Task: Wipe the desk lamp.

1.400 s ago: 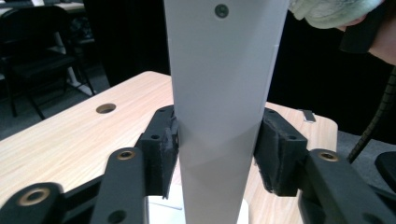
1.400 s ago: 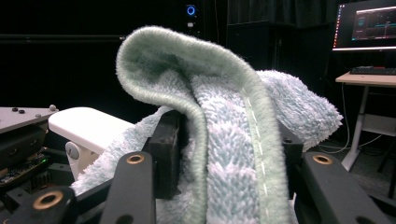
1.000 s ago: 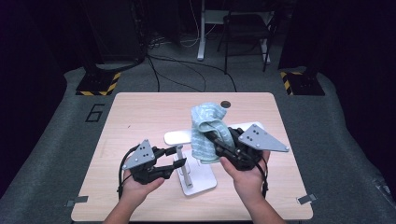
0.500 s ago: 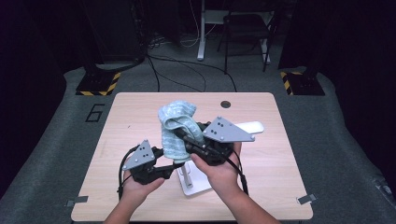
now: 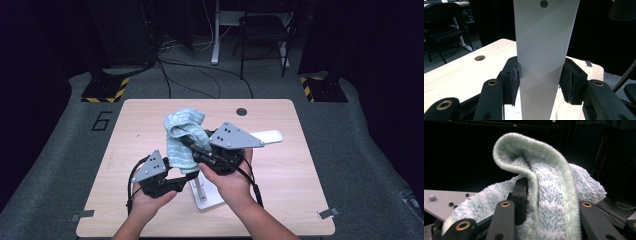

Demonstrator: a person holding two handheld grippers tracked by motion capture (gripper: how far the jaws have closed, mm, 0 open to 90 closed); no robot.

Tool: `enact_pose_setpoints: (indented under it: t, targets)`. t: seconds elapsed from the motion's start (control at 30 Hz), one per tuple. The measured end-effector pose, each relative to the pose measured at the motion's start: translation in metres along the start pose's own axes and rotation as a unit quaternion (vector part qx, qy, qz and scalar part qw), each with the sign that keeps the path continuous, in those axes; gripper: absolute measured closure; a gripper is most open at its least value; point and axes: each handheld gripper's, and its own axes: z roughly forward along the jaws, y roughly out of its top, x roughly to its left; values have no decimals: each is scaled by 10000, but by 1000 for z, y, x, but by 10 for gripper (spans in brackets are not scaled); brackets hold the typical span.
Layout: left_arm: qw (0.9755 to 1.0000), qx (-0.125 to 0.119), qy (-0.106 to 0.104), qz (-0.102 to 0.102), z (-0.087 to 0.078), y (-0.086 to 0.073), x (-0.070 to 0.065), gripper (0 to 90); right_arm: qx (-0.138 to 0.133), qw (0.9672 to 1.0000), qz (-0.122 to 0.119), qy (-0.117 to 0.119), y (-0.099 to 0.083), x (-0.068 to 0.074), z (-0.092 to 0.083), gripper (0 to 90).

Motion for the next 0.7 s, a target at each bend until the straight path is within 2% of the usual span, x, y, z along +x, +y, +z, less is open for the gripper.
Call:
enact_pose_setpoints:
  t: [0.1,0.4,0.7]
  targets:
    - [10000,1,6,-2,-1,0,0,529,-24,10000,22,-27,-2,-3,-3,655]
    - [10000,-23,-28,4,0,-1,1,529,-117,9992,289,-232,-14,-20,-19,660]
    - [10000,-16,-18,13,0,0,1,529,-229,9983,385,-385,-22,-30,-29,661]
